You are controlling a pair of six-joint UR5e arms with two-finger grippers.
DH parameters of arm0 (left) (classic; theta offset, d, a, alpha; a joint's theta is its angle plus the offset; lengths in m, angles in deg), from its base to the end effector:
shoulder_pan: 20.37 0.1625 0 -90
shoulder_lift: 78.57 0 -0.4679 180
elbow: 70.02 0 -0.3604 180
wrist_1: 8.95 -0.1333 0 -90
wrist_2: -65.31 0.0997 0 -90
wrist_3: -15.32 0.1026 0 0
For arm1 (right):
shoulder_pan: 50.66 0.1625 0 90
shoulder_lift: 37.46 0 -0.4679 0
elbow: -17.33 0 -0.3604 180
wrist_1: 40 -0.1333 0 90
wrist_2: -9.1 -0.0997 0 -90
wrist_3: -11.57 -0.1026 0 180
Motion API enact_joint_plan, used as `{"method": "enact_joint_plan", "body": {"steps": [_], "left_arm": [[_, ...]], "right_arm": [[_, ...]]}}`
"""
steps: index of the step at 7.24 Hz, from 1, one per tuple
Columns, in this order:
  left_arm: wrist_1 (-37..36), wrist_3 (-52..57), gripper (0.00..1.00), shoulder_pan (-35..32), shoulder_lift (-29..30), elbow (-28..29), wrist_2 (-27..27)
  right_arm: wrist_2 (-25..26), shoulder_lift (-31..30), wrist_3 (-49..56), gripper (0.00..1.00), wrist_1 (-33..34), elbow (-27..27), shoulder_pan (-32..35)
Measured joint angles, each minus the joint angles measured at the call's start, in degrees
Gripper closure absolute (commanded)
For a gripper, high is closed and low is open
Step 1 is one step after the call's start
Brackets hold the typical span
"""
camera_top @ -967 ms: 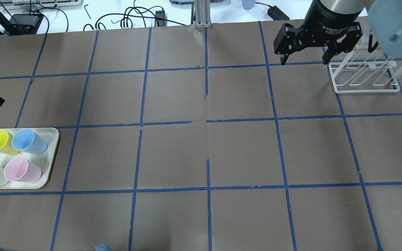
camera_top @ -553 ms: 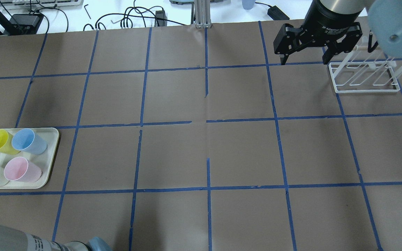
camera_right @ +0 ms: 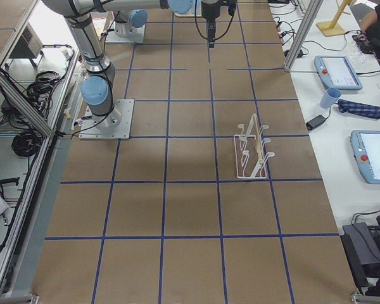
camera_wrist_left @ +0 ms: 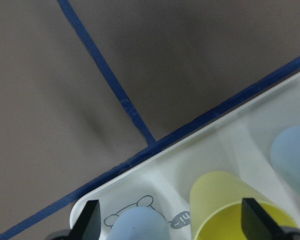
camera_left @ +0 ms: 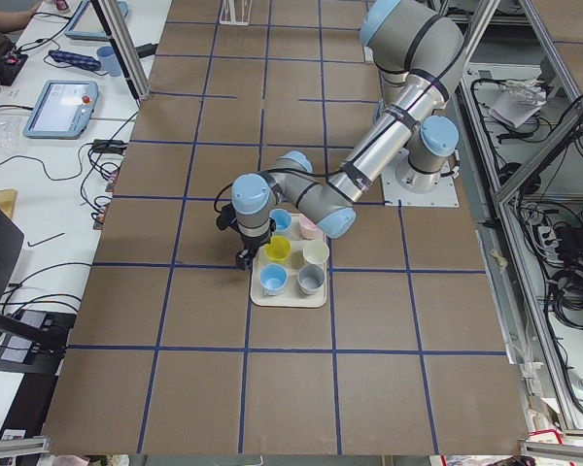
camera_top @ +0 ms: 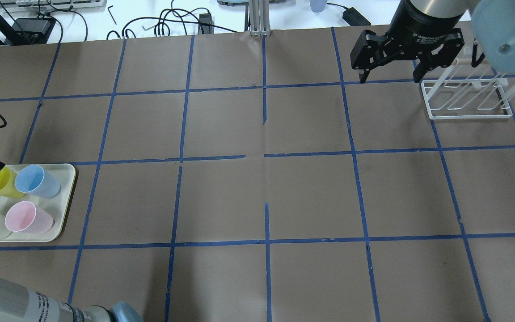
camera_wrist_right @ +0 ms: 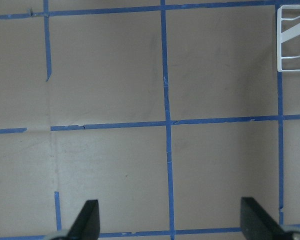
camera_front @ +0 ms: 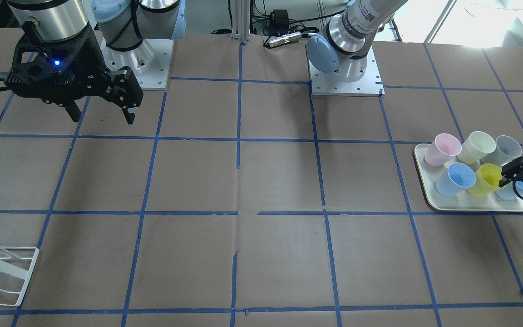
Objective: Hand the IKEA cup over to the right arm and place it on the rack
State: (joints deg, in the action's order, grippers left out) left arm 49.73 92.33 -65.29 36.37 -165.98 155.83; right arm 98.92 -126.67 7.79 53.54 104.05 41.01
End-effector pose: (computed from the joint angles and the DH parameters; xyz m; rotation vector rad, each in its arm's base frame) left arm 0.3363 -0.5223 0.2998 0.8611 3.0100 0.0069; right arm 0.1475 -0.4723 0.5545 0.0574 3.1286 -0.1644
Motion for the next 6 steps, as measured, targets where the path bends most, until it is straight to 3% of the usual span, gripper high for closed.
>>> {"method": "enact_joint_plan", "body": {"steps": [3, 6], "left_arm": [[0.0, 1.4, 0.00, 1.9, 0.3, -1.0, 0.0], [0.3, 0.5, 0.17, 1.7, -0.5, -2.5, -0.2]], "right_arm": [[0.0, 0.0, 0.0, 0.00, 0.0, 0.0, 0.0], [0.1, 0.0, 0.1, 0.00, 0.0, 0.0, 0.0]]}}
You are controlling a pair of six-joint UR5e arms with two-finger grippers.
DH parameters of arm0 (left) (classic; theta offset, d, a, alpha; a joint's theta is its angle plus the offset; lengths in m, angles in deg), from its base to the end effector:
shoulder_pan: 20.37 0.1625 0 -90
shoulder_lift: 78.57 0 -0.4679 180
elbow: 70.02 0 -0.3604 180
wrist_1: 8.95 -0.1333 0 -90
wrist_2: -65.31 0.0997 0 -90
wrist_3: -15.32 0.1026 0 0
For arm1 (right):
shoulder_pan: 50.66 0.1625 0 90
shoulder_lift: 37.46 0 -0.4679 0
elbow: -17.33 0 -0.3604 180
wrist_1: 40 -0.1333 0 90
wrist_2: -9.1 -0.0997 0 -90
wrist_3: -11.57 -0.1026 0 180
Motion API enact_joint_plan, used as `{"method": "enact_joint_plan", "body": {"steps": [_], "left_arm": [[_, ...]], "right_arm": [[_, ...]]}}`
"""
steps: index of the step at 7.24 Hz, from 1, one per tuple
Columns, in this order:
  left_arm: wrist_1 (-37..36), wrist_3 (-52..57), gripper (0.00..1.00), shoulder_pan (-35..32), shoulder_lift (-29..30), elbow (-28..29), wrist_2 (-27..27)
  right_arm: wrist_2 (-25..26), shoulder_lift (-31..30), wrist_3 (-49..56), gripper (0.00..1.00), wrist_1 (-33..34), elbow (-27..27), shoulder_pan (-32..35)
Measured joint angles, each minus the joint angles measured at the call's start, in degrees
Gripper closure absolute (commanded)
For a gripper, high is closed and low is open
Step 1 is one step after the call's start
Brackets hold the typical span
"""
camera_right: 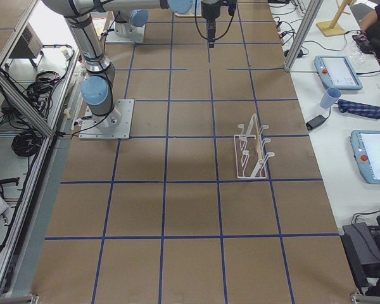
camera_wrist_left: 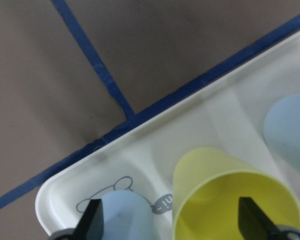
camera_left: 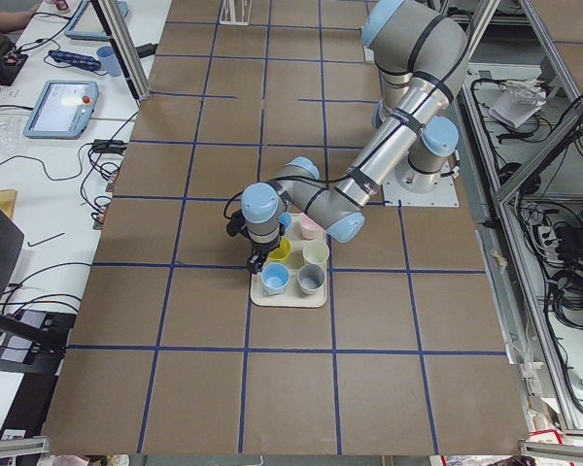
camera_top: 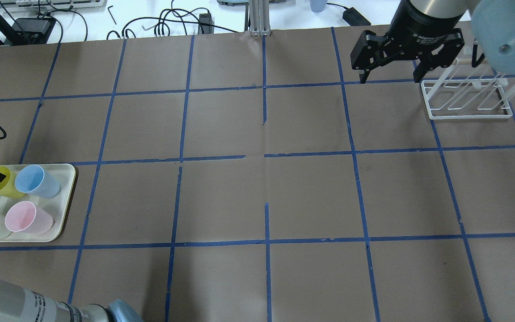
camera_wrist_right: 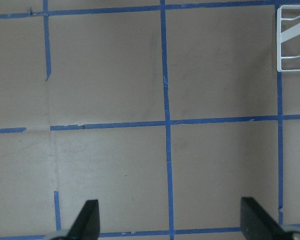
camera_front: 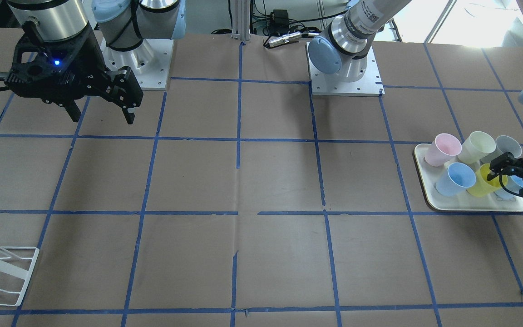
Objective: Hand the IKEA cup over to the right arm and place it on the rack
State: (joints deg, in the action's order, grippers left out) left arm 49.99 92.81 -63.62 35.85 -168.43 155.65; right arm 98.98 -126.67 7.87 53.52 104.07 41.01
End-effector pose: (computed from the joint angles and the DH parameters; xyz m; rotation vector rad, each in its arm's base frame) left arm 0.3408 -0.5028 0.2875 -0.8263 -3.0054 -0.0307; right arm 0.1473 -0.4723 0.5543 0.0553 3.1299 -0.1634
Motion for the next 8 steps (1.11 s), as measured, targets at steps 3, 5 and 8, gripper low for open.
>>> {"method": "enact_joint_plan", "body": {"steps": [3, 5, 8], "left_arm": [[0.0, -0.2, 0.58, -0.2, 0.4, -0.1, -0.3], [0.0, -0.2, 0.97, -0.2, 0.1, -0.2, -0.3], [0.2, -0.1, 1.00, -0.3, -0.4, -0.9, -0.3]], "right_arm": [[0.0, 0.0, 0.0, 0.00, 0.0, 0.0, 0.0], [0.0, 0.0, 0.0, 0.00, 0.0, 0.0, 0.0], [0.0, 0.0, 0.0, 0.00, 0.0, 0.0, 0.0]]}}
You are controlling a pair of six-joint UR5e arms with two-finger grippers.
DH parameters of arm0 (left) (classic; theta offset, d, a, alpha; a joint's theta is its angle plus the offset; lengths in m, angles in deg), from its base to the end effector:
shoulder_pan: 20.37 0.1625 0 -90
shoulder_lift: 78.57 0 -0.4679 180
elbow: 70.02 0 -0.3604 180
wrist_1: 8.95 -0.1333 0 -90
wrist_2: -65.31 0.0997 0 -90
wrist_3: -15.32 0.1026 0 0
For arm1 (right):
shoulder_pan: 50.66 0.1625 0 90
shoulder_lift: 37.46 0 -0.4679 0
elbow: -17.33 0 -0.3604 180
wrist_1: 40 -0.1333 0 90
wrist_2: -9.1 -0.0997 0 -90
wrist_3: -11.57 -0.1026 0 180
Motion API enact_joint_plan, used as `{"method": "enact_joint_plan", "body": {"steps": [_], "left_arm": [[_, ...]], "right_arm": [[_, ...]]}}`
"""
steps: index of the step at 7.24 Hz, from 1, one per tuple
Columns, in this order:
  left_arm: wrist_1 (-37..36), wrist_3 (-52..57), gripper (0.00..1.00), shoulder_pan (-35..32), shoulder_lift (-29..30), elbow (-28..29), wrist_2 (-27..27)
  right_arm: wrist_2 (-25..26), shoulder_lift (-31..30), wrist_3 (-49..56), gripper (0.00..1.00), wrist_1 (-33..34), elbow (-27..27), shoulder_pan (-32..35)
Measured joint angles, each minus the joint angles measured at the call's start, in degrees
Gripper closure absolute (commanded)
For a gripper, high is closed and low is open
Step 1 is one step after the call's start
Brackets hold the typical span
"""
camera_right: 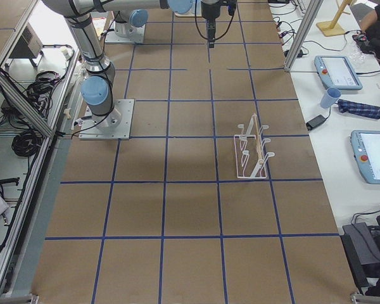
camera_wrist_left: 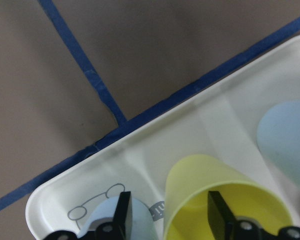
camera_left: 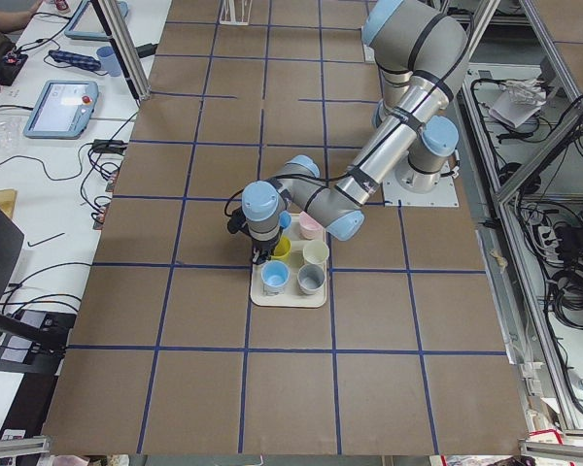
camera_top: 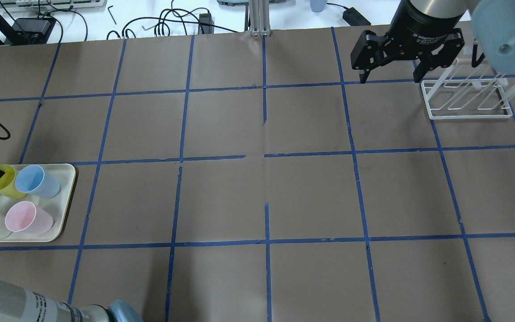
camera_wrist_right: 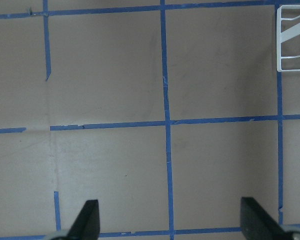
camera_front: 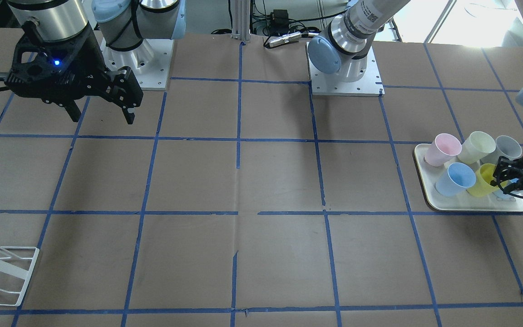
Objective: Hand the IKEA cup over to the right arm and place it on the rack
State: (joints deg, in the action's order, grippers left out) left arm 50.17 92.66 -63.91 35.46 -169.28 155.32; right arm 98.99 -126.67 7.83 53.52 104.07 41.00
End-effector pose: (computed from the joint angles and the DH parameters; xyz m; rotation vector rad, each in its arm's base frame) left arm 0.3338 -0.5010 0.2853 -0.8265 -2.9924 -0.0310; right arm 0.1472 -0.4723 0.5543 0.0567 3.1300 -0.1635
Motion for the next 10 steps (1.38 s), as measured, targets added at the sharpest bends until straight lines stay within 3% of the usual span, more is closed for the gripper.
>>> {"method": "enact_joint_plan", "body": {"steps": [5, 7, 10], "left_arm": [[3.4, 1.3, 1.00, 0.3, -2.9, 3.7, -1.9], [17.6, 1.5, 1.00, 0.4, -6.3, 9.7, -8.8], [48.4, 0.6, 1.00, 0.1, -9.8, 16.5, -25.1]], "right_arm": [[-0.1, 0.0, 0.0, 0.00, 0.0, 0.0, 0.0], [0.0, 0.0, 0.0, 0.00, 0.0, 0.0, 0.0], [0.0, 0.0, 0.1, 0.00, 0.0, -0.1, 0.0]]}}
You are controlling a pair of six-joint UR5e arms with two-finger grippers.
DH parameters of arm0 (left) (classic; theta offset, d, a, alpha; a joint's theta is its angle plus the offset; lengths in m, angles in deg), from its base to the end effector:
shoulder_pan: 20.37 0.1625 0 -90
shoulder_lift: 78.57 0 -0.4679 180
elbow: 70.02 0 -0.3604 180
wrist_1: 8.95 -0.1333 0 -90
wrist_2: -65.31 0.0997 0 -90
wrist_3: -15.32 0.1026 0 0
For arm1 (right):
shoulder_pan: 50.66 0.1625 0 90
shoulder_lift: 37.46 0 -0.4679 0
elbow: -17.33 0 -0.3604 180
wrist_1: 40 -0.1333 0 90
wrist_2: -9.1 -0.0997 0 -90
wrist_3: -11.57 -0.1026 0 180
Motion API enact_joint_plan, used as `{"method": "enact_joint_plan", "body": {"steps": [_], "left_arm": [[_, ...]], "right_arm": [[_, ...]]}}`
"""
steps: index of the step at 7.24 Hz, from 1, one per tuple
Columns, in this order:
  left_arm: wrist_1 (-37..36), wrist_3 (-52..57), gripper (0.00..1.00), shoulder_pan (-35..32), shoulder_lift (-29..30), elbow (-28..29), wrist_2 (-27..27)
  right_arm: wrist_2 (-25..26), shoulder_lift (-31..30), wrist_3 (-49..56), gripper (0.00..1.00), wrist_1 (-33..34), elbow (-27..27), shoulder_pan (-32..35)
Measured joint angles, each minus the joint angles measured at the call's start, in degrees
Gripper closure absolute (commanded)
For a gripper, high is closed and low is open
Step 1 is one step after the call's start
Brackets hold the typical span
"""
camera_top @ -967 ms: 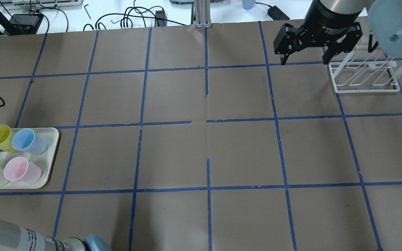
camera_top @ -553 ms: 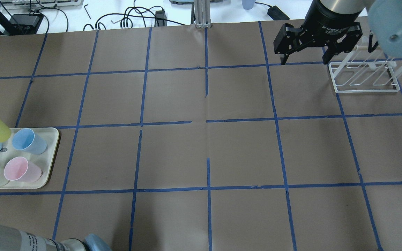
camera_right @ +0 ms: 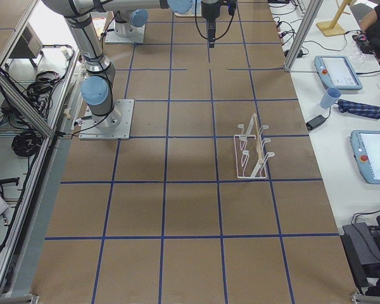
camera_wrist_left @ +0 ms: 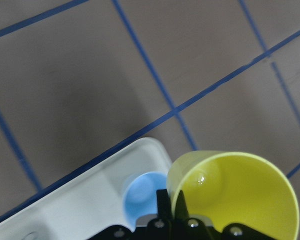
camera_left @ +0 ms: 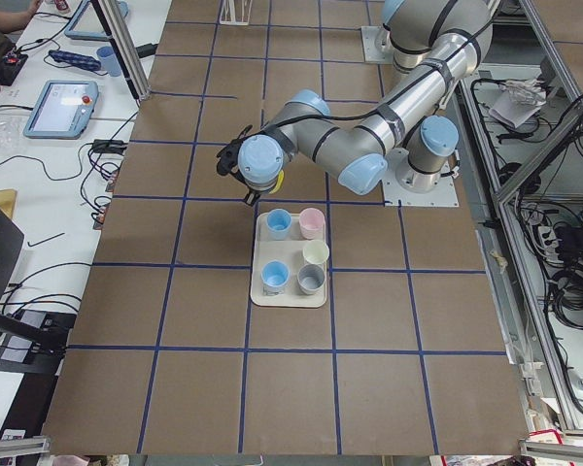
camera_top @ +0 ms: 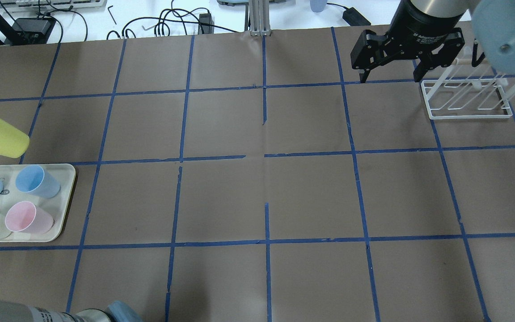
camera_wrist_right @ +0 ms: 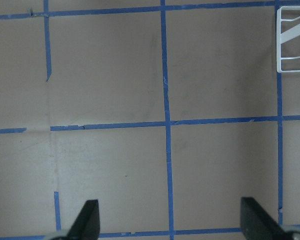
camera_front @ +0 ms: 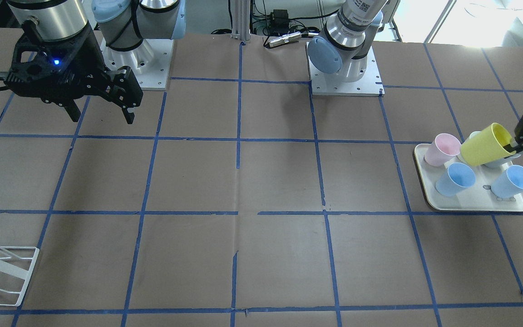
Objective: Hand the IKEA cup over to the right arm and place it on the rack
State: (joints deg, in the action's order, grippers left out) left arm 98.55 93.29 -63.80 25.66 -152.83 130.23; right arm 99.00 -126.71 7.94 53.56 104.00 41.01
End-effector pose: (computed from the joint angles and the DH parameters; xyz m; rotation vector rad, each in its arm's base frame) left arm 0.2596 -0.4892 0.4459 -0.5723 -2.4926 0.2444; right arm 0.1473 -0.4722 0.5552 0.0534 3.1300 -0.1676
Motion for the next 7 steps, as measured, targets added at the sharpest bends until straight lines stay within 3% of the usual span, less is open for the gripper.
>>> {"method": "enact_joint_plan", "body": {"steps": [3, 5, 7], "left_arm": [[24.8, 1.1, 1.00, -5.4, -1.9, -0.8, -19.3], [31.3, 4.1, 1.00, -13.7, -4.6, -6.6, -33.7], [33.2, 10.7, 1.00, -21.0, -7.8, -16.1, -46.3]], "right_arm": [[0.1, -0.2, 0.0, 0.00, -0.2, 0.0, -0.3], [-0.2, -0.6, -0.4, 0.00, -2.0, -0.5, -0.5], [-2.8, -1.3, -1.4, 0.00, -6.9, -1.5, -1.7]]}}
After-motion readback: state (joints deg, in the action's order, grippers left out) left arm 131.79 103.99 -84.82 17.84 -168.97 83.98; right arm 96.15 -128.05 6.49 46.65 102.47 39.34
